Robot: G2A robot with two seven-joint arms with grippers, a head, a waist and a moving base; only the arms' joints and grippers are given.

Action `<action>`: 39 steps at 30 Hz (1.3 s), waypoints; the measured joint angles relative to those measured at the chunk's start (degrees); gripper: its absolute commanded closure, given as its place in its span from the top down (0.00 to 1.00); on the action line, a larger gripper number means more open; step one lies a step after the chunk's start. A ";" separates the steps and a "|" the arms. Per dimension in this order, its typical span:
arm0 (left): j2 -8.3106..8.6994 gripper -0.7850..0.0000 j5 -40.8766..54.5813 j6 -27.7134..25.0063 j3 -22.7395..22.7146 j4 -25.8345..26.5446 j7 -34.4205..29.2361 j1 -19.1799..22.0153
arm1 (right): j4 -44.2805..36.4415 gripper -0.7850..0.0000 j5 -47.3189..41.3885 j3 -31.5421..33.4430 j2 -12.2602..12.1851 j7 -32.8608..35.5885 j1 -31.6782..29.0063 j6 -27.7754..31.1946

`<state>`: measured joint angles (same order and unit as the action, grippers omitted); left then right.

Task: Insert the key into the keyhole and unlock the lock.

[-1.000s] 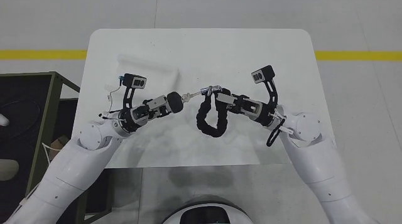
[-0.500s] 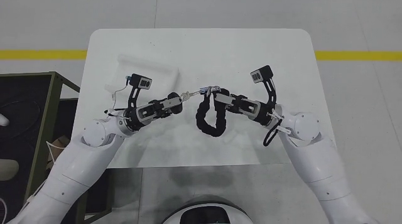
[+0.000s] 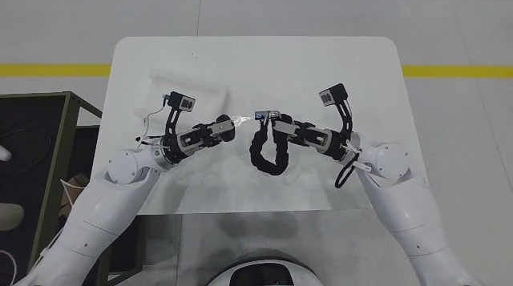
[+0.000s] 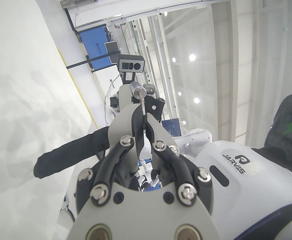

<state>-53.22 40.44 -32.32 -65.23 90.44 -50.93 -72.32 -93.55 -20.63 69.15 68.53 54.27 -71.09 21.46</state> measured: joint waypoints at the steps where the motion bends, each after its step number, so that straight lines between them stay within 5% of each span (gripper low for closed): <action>1: -0.17 0.00 -0.17 0.17 -0.13 -0.04 -0.06 -0.02 | -0.04 0.00 0.05 0.00 0.01 0.15 0.03 0.00; 21: -2.47 0.00 -4.32 1.64 -2.57 -0.15 -2.08 -0.87 | -0.82 0.00 6.87 0.43 -0.26 2.04 0.86 0.61; 39: -4.31 0.00 -5.59 2.97 -5.37 -1.86 1.91 -2.19 | 0.28 0.00 0.02 4.22 -0.78 3.06 0.32 -1.41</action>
<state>-57.53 34.86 -29.35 -70.60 88.58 -49.02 -74.51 -93.27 -20.61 73.37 67.75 57.33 -70.77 20.05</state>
